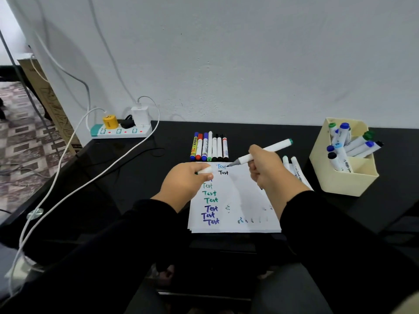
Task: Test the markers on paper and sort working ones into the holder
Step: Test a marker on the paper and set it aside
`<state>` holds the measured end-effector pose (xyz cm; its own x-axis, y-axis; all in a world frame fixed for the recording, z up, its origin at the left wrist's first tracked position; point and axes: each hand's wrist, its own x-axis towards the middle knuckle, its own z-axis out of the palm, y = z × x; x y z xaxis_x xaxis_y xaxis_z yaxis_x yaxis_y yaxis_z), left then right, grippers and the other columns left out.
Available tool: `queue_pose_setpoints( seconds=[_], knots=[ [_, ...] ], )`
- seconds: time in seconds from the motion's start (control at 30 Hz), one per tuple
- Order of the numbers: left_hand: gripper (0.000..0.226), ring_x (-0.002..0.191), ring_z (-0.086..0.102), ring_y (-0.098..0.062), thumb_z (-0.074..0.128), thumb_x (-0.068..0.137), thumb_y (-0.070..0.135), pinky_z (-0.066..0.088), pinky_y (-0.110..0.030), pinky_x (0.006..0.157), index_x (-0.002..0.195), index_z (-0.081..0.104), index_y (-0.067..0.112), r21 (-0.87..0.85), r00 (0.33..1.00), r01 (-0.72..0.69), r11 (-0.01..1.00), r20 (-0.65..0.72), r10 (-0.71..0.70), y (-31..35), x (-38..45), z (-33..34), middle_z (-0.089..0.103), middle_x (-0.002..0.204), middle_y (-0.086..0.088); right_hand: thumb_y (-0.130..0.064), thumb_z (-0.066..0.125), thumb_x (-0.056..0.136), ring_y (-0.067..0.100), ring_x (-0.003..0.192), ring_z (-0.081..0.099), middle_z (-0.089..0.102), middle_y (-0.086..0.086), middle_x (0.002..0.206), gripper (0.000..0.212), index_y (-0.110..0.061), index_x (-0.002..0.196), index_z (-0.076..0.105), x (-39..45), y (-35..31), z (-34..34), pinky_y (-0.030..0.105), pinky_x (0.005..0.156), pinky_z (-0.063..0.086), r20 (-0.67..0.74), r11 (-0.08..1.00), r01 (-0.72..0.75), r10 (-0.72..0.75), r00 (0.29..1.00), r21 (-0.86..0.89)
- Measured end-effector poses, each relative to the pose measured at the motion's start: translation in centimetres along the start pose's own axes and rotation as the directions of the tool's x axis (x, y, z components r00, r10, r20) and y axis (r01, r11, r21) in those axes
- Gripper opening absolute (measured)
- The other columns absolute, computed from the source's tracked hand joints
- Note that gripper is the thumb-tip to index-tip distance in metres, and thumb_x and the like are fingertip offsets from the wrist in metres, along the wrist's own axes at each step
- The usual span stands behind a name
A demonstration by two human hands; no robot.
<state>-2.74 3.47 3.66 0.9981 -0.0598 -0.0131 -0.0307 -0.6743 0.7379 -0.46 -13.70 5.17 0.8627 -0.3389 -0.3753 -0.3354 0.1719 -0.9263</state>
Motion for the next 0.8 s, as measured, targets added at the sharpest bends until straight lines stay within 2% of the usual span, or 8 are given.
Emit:
queue_pose_setpoints(
  seconds=[0.1, 0.17, 0.3, 0.37, 0.5, 0.6, 0.8],
  knots=[
    [0.041, 0.110, 0.054, -0.013, 0.057, 0.091, 0.035, 0.039, -0.021, 0.086, 0.130, 0.055, 0.022, 0.047, 1.000, -0.013, 0.999, -0.021, 0.014, -0.6, 0.0, 0.2, 0.060, 0.126, 0.002, -0.019, 0.049, 0.087, 0.009, 0.034, 0.025, 0.038, -0.001, 0.044, 0.025, -0.013, 0.064, 0.046, 0.3, 0.2, 0.0, 0.015, 0.037, 0.024, 0.052, 1.000, -0.008, 0.008, 0.999, 0.005],
    [0.043, 0.113, 0.052, -0.013, 0.054, 0.092, 0.037, 0.036, -0.020, 0.086, 0.132, 0.052, 0.022, 0.080, 1.000, -0.014, 0.997, -0.019, 0.016, -0.9, 0.3, 0.5, 0.057, 0.129, 0.002, -0.024, 0.052, 0.091, 0.009, 0.041, 0.030, 0.046, 0.001, 0.049, 0.027, -0.012, 0.068, 0.054, 0.5, 0.3, 0.5, 0.017, 0.037, 0.026, 0.092, 1.000, 0.017, -0.017, 0.996, 0.002],
    [0.043, 0.131, 0.039, -0.013, 0.052, 0.093, 0.038, 0.031, -0.025, 0.102, 0.134, 0.050, 0.024, 0.131, 1.000, 0.005, 0.991, -0.022, -0.002, -2.5, 1.2, 1.5, 0.047, 0.141, 0.003, -0.031, 0.064, 0.089, 0.009, 0.053, 0.043, 0.056, 0.003, 0.064, 0.019, -0.013, 0.084, 0.064, 1.5, 0.4, 1.0, 0.019, 0.044, 0.035, 0.177, 0.988, 0.134, -0.119, 0.977, -0.075],
    [0.042, 0.140, 0.025, -0.012, 0.051, 0.094, 0.037, 0.024, -0.028, 0.110, 0.134, 0.049, 0.025, 0.183, 1.000, 0.018, 0.983, -0.022, -0.014, -3.5, 1.4, 2.1, 0.039, 0.147, 0.004, -0.026, 0.069, 0.085, 0.011, 0.057, 0.044, 0.054, 0.002, 0.067, 0.015, -0.015, 0.080, 0.061, 2.1, 0.8, 1.3, 0.021, 0.050, 0.037, 0.181, 0.956, 0.217, -0.181, 0.967, -0.199],
    [0.037, 0.144, 0.014, -0.018, 0.050, 0.094, 0.037, 0.007, -0.038, 0.116, 0.129, 0.054, 0.028, 0.250, 1.000, 0.001, 0.968, -0.013, 0.002, -5.4, 1.5, 2.9, 0.029, 0.152, 0.001, -0.031, 0.068, 0.085, 0.009, 0.055, 0.045, 0.050, 0.001, 0.062, 0.029, -0.017, 0.070, 0.048, 2.5, 2.2, 1.9, 0.021, 0.055, 0.039, 0.111, 0.884, 0.304, -0.283, 0.953, -0.354],
    [0.037, 0.144, 0.012, -0.019, 0.050, 0.093, 0.042, 0.002, -0.040, 0.116, 0.129, 0.053, 0.033, 0.260, 1.000, 0.022, 0.965, -0.025, -0.016, -5.8, 1.6, 3.1, 0.027, 0.153, 0.002, -0.030, 0.065, 0.087, 0.008, 0.054, 0.043, 0.046, 0.001, 0.060, 0.037, -0.017, 0.064, 0.039, 2.9, 3.3, 1.8, 0.017, 0.052, 0.036, 0.095, 0.859, 0.362, -0.352, 0.931, -0.363],
    [0.037, 0.144, 0.010, -0.020, 0.047, 0.093, 0.047, 0.000, -0.041, 0.116, 0.128, 0.052, 0.039, 0.293, 0.999, 0.036, 0.956, -0.045, -0.024, -6.0, 1.9, 3.3, 0.026, 0.153, 0.004, -0.022, 0.061, 0.087, 0.010, 0.055, 0.037, 0.042, 0.003, 0.062, 0.039, -0.017, 0.062, 0.032, 3.8, 4.9, 1.7, 0.022, 0.056, 0.035, 0.031, 0.863, 0.371, -0.384, 0.923, -0.342]
  ],
)
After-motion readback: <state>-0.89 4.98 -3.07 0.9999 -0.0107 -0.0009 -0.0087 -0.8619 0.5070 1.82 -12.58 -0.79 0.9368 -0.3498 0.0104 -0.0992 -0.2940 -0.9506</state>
